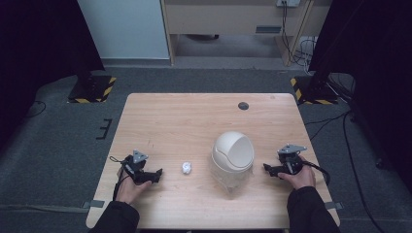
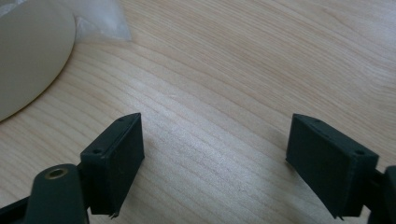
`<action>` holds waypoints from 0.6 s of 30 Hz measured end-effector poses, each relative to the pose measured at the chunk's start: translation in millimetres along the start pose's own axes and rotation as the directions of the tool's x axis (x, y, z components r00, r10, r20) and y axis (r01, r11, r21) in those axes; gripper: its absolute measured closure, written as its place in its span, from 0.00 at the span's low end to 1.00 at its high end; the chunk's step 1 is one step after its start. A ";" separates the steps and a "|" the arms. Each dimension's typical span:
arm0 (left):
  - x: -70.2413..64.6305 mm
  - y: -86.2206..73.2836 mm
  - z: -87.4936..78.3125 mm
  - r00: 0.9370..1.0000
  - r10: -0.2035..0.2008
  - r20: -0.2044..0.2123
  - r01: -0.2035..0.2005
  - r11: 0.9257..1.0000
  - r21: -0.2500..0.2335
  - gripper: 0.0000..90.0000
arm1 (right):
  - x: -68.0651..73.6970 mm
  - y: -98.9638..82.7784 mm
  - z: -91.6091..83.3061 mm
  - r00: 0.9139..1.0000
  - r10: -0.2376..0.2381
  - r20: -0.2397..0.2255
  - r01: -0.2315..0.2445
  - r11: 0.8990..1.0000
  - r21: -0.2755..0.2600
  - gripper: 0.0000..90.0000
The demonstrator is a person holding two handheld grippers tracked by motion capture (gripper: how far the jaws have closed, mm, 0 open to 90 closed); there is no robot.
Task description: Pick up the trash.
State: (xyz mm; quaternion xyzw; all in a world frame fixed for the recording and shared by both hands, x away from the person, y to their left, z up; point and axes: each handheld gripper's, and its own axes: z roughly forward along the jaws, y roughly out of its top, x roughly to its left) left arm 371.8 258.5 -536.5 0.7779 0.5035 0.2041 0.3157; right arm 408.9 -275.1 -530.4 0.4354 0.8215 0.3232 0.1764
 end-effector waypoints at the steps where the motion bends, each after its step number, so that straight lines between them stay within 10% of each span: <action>1: 0.0 0.0 0.0 1.000 0.000 0.000 0.000 1.000 0.000 0.00 | 0.2 0.8 -1.0 1.000 0.000 0.000 0.000 1.000 0.002 0.22; 11: 0.0 0.0 0.0 1.000 0.000 0.000 0.000 1.000 0.000 0.00 | -2.3 10.3 -14.3 1.000 0.029 -0.011 -0.030 0.994 -0.108 0.22; 18: -0.1 0.0 0.0 1.000 0.000 0.000 0.000 1.000 0.000 0.00 | -7.9 18.5 -30.4 0.996 0.092 -0.009 -0.091 0.965 -0.244 0.22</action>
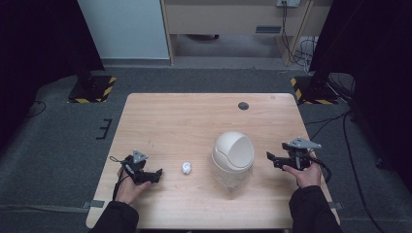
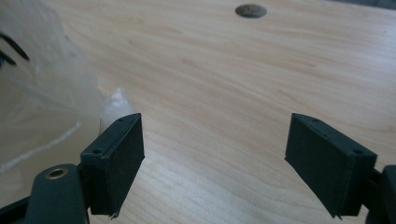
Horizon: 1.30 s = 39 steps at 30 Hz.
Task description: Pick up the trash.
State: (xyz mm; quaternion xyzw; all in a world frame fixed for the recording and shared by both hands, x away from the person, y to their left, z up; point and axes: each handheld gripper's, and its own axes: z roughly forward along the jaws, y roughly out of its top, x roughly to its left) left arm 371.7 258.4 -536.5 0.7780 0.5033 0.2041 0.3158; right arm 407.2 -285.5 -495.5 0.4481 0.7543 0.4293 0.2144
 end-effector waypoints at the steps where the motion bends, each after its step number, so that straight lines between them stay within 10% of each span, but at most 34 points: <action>1: 0.0 0.0 0.0 1.000 0.000 0.000 0.000 1.000 0.000 0.00 | 0.0 0.0 0.0 1.000 0.000 0.000 0.000 1.000 0.000 0.22; 24: 0.0 0.0 0.0 1.000 0.000 0.000 0.000 1.000 0.000 0.00 | 8.5 44.3 -41.1 0.999 0.035 -0.011 -0.036 0.968 -0.247 0.21; 39: 0.0 0.0 0.0 1.000 0.000 0.000 0.000 1.000 0.000 0.00 | 30.3 71.1 -62.3 0.997 -0.037 -0.070 0.012 0.943 -0.334 0.21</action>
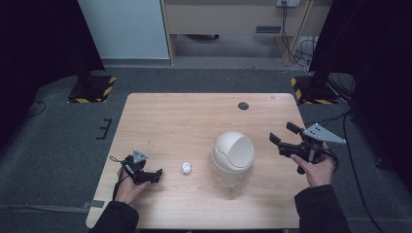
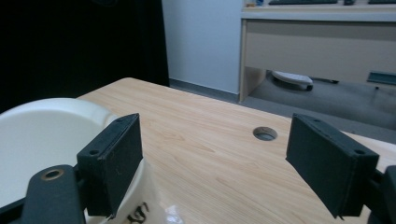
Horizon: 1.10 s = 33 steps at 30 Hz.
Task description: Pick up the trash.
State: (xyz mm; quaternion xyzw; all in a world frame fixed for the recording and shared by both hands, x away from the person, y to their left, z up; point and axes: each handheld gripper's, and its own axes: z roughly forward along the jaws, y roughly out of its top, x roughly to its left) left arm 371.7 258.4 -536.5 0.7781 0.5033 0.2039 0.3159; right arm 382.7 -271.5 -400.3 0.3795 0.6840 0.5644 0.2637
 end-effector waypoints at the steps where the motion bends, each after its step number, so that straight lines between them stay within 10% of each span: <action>1: 0.0 0.0 0.0 1.000 0.000 0.000 0.000 1.000 0.000 0.00 | 2.3 1.2 0.5 1.000 -0.006 -0.008 0.006 1.000 -0.002 0.21; 16: 0.0 0.0 0.0 1.000 0.000 0.000 0.000 1.000 0.000 0.00 | 28.7 -9.2 21.1 0.981 -0.022 -0.193 0.035 0.997 0.067 0.22; 33: 0.0 0.0 0.0 1.000 0.000 0.000 0.000 1.000 0.000 0.00 | 39.1 -24.3 36.0 0.976 -0.045 -0.211 0.079 0.985 0.152 0.22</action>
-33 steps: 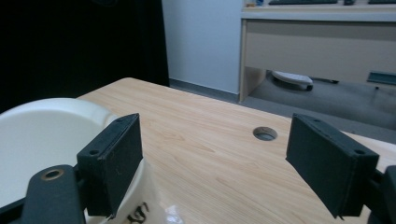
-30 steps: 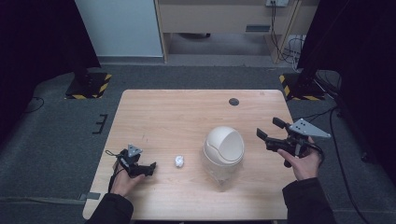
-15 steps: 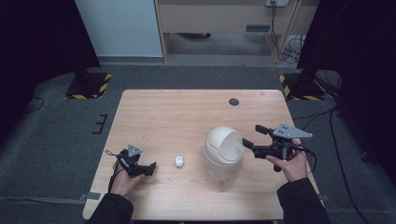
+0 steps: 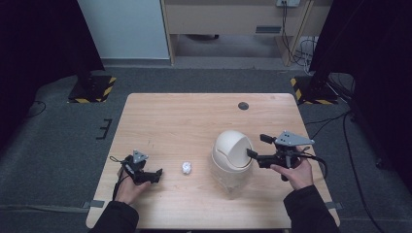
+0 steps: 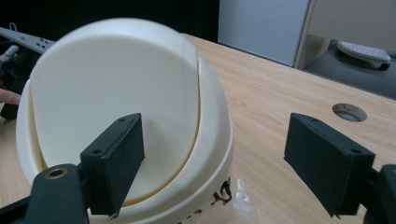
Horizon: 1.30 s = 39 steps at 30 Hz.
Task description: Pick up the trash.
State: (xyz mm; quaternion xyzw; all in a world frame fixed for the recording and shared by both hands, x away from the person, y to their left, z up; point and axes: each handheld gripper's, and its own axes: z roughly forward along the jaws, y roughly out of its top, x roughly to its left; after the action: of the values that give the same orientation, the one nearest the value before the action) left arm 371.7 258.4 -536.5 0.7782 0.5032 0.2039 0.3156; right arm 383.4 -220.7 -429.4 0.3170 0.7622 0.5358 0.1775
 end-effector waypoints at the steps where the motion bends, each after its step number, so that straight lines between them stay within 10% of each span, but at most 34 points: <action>1: 0.0 0.0 0.0 1.000 0.000 0.000 0.000 1.000 0.000 0.00 | 0.0 0.0 0.0 1.000 0.000 0.000 0.000 1.000 0.000 0.22; 20: 0.0 0.0 0.0 1.000 0.000 0.000 0.000 1.000 -0.001 0.00 | 4.0 -7.7 19.1 1.000 0.014 0.019 -0.015 0.997 0.074 0.26; 39: 0.0 0.0 0.0 1.000 0.000 0.000 0.000 1.000 -0.001 0.00 | 0.4 -8.9 24.1 0.996 0.074 0.045 -0.075 0.996 0.037 0.27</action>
State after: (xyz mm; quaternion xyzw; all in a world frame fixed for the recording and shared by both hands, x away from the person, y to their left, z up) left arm 371.8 258.4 -536.5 0.7780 0.5032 0.2040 0.3158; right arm 395.1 -205.5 -446.4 0.3601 0.7559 0.5204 0.1677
